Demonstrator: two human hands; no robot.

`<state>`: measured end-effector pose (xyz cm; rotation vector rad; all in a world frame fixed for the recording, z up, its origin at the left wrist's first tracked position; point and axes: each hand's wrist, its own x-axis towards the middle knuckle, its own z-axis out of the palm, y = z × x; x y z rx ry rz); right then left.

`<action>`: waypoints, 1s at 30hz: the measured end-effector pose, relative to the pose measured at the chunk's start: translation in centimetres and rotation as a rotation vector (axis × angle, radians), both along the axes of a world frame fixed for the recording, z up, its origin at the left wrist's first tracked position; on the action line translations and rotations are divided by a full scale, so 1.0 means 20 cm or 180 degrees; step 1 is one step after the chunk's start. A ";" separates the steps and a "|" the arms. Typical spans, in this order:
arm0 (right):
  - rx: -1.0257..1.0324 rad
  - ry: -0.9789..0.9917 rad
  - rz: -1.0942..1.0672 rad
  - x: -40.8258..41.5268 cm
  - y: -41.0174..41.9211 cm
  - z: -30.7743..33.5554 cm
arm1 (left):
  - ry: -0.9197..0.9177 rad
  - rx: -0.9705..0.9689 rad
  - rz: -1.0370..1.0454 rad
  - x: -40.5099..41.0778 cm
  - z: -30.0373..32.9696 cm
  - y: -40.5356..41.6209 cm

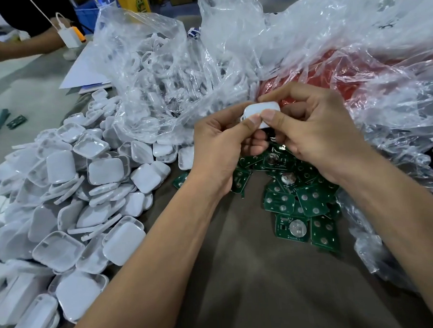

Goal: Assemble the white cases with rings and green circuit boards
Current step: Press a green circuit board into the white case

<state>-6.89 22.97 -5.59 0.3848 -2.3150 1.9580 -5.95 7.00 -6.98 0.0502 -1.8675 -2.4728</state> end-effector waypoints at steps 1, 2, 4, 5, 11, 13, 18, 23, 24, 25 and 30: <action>0.0500 0.0353 -0.0098 0.01 0.00 0.00 | -0.0075 -0.0010 0.0002 0.00 0.00 -0.01; 0.0979 0.0643 -0.0178 0.01 0.00 -0.01 | -0.0143 0.0008 -0.0007 -0.01 0.01 -0.01; 0.1492 0.0975 -0.0328 0.00 0.01 -0.02 | -0.0208 0.0084 -0.0025 -0.01 0.01 -0.02; 0.1563 0.1086 -0.0391 0.00 0.01 -0.01 | -0.0203 0.0075 -0.0025 -0.01 0.01 -0.03; 0.0876 0.0950 -0.0386 -0.01 -0.01 -0.03 | -0.0027 0.0216 -0.0009 -0.01 0.01 -0.02; 0.0007 0.0344 -0.0267 -0.01 -0.02 -0.04 | 0.0011 0.0188 0.0092 -0.02 0.00 -0.01; -0.1013 -0.0546 0.0170 -0.01 -0.05 -0.04 | -0.0036 0.0194 0.0228 -0.02 0.00 -0.01; -0.1001 -0.0668 0.0331 -0.02 -0.04 -0.03 | -0.0096 0.0256 0.0282 -0.02 0.01 -0.03; -0.1009 -0.0649 0.0337 -0.02 -0.04 -0.03 | -0.0089 0.0250 0.0304 -0.02 0.01 -0.03; -0.1016 -0.0622 0.0334 -0.02 -0.04 -0.03 | -0.0093 0.0266 0.0315 -0.02 0.02 -0.03; -0.1114 -0.0580 0.0246 0.00 -0.10 -0.04 | -0.0316 0.0456 0.0348 -0.02 0.02 -0.03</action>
